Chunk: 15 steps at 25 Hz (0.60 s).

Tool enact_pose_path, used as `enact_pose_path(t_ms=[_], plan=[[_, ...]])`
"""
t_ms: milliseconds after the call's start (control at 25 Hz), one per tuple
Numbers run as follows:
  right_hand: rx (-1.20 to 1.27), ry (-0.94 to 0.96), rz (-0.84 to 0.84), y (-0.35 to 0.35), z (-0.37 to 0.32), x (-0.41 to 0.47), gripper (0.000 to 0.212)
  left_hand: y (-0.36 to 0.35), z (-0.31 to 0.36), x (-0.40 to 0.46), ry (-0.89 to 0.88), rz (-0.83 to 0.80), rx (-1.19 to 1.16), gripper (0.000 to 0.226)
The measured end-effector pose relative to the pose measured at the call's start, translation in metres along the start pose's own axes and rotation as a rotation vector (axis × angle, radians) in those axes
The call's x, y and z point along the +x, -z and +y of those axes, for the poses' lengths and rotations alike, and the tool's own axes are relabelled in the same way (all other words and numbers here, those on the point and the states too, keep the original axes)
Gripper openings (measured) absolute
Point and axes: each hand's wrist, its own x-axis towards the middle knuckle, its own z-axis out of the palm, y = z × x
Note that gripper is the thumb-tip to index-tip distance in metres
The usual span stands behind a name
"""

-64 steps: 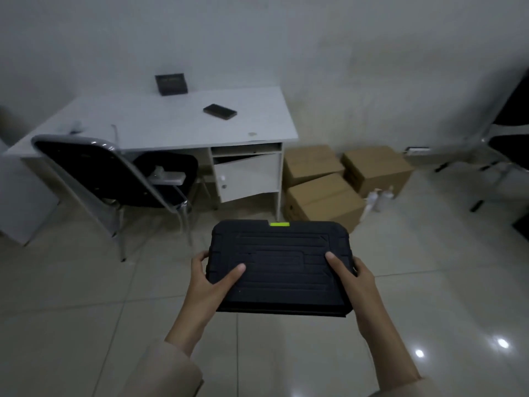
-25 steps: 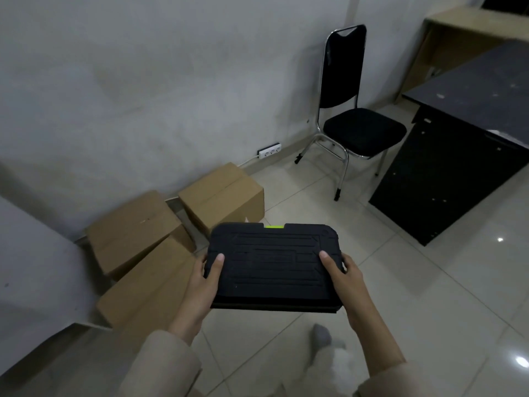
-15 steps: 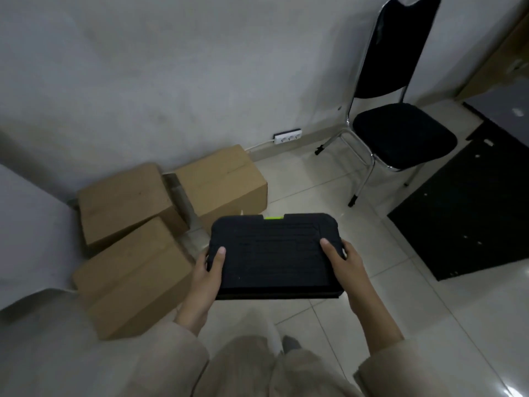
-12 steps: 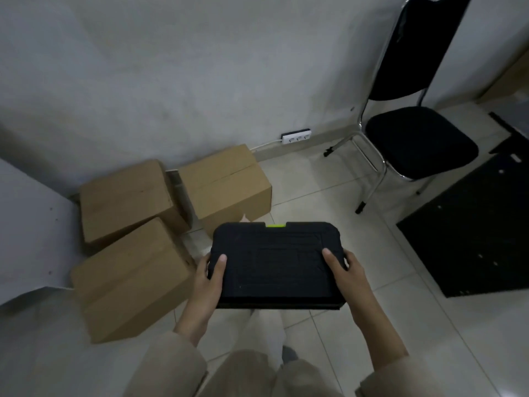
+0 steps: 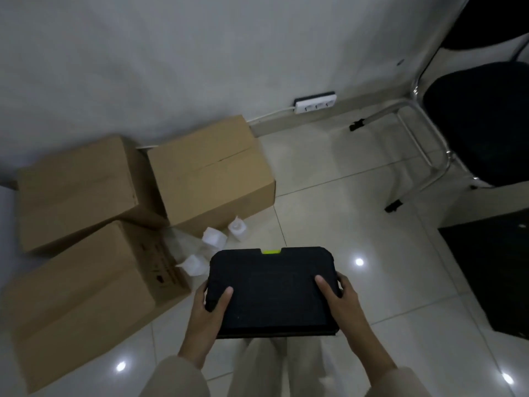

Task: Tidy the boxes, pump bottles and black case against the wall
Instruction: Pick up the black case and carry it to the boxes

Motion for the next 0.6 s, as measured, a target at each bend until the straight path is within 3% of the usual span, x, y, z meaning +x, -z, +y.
enact_pose_path(t_ms=[360,600], plan=[[-0.133,-0.091,-0.071,-0.054,0.135,0.27,0.06,-0.089,-0.126,0.25,0.093,0.042,-0.012,0.071],[-0.148,-0.091,-0.161,-0.08,0.183,0.363,0.059,-0.117,-0.18,0.34,0.072,0.034,-0.04,0.07]])
